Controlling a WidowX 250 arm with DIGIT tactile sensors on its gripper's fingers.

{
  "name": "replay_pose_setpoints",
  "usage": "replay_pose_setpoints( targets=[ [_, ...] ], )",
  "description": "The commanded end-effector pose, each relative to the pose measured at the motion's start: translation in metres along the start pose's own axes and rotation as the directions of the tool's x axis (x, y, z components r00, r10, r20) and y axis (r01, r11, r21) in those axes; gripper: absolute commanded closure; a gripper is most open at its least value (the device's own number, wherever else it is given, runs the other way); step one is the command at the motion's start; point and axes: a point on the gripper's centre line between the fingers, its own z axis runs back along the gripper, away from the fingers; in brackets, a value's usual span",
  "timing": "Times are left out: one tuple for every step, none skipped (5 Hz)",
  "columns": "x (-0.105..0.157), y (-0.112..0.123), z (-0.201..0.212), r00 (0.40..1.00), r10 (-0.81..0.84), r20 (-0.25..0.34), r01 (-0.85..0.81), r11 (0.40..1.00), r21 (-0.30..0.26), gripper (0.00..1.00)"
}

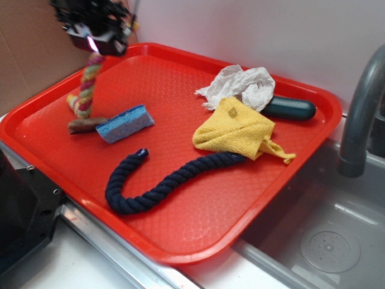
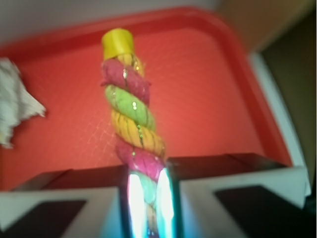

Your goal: Grab the multicolored rope.

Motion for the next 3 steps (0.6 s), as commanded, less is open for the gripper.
replay_pose_setpoints(
  targets=[
    [0.024,-0.004,0.096,0.979,0.184,0.086,-0.177,0.980,-0.087,1.00],
    [0.034,-0.010,0.114,0.980,0.186,0.065,-0.184,0.982,-0.043,1.00],
    [0.038,-0.013,0.101,0.979,0.185,0.089,-0.192,0.978,0.080,1.00]
  ],
)
